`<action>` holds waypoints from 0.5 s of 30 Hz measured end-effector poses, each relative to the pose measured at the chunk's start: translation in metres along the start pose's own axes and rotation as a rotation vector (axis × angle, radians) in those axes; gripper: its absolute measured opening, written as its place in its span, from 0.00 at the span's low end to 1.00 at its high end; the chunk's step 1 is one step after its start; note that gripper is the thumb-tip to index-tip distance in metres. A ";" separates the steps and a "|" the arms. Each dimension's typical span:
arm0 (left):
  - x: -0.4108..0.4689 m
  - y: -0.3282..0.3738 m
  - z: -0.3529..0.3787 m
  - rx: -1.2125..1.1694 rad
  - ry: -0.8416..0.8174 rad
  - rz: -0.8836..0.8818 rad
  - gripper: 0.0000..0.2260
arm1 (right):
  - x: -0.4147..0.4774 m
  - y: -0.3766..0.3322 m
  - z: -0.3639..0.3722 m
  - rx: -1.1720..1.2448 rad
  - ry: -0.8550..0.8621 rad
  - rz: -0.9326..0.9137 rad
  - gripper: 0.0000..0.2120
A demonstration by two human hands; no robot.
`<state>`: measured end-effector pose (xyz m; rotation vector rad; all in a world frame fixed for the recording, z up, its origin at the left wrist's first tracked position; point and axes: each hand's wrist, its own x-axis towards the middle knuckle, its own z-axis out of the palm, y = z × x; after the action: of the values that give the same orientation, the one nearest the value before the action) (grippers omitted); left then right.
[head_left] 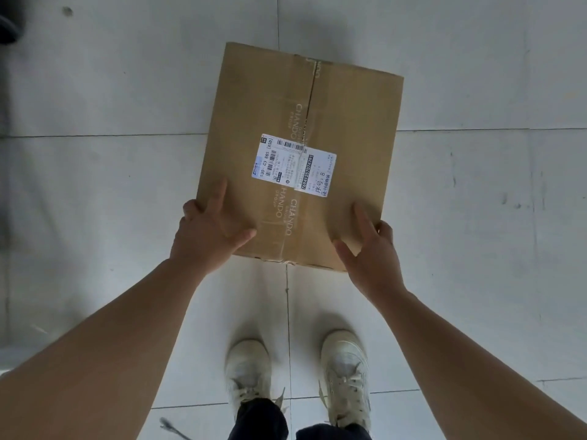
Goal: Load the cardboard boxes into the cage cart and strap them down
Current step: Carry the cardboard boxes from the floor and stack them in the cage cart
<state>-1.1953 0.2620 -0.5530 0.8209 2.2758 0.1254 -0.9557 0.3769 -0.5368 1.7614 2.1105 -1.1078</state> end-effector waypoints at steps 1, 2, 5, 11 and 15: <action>-0.001 0.001 0.000 0.012 0.021 -0.002 0.44 | 0.000 0.000 -0.001 0.001 0.021 0.002 0.35; -0.003 0.004 -0.002 0.027 0.040 -0.007 0.44 | -0.001 -0.001 -0.002 -0.013 0.044 0.010 0.35; -0.019 0.011 -0.014 0.038 0.131 -0.023 0.42 | -0.010 -0.011 -0.013 -0.066 0.120 0.036 0.34; -0.081 0.028 -0.069 -0.074 0.225 -0.106 0.37 | -0.053 -0.052 -0.066 -0.047 0.194 0.024 0.28; -0.143 0.037 -0.115 -0.098 0.218 -0.226 0.35 | -0.091 -0.094 -0.118 -0.155 0.120 -0.059 0.26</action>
<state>-1.1716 0.2230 -0.3717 0.5160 2.5271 0.2303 -0.9779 0.3788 -0.3618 1.7439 2.2639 -0.8452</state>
